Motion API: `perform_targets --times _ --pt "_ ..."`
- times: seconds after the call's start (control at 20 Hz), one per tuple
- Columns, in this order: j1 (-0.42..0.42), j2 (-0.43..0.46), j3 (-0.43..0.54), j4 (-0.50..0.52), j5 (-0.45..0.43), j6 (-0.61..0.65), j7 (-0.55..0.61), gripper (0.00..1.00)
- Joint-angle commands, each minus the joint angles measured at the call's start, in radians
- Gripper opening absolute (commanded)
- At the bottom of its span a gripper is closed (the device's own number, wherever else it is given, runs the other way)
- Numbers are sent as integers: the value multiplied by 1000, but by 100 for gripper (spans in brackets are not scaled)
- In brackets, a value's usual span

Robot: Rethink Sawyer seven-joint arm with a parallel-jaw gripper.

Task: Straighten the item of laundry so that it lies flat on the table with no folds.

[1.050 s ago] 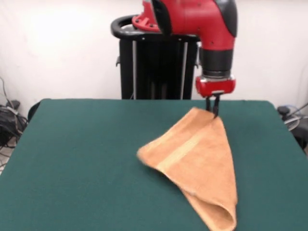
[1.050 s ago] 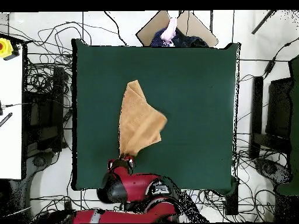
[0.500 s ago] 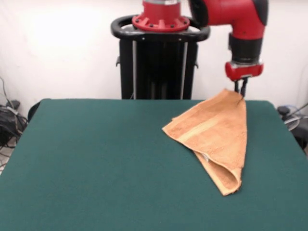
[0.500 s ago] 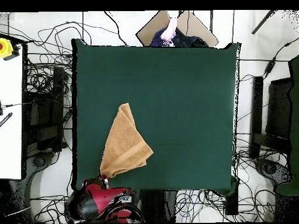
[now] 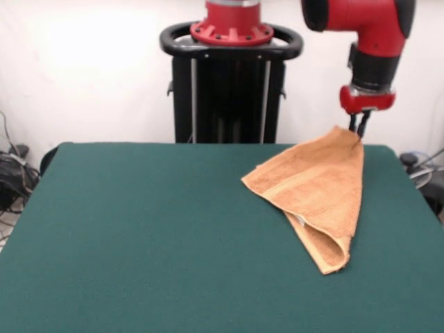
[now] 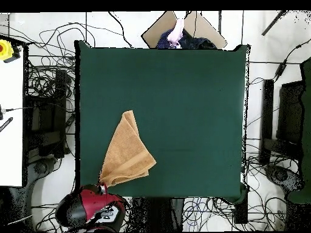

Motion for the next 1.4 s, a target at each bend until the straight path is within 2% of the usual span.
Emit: perform_targets --times 0.05,0.2,0.25,0.45,0.65,0.85,1.05,1.2,1.3,1.4 --pt "19 63 -58 -135 119 -39 248 0" --pt "11 53 -49 -129 110 -38 243 0" --pt "4 48 -42 -125 106 -37 244 100" --pt "9 -54 -90 -143 117 104 203 100" --pt "-50 -106 -112 -174 90 178 160 100" --pt "-98 -115 -120 -219 58 233 121 100" --pt "-163 -138 -68 -254 26 343 88 100" --pt "-173 -159 -55 -279 20 404 91 100" --pt "-167 -147 -68 -297 12 398 100 100" --pt "-164 -107 -86 -309 -3 338 109 100"
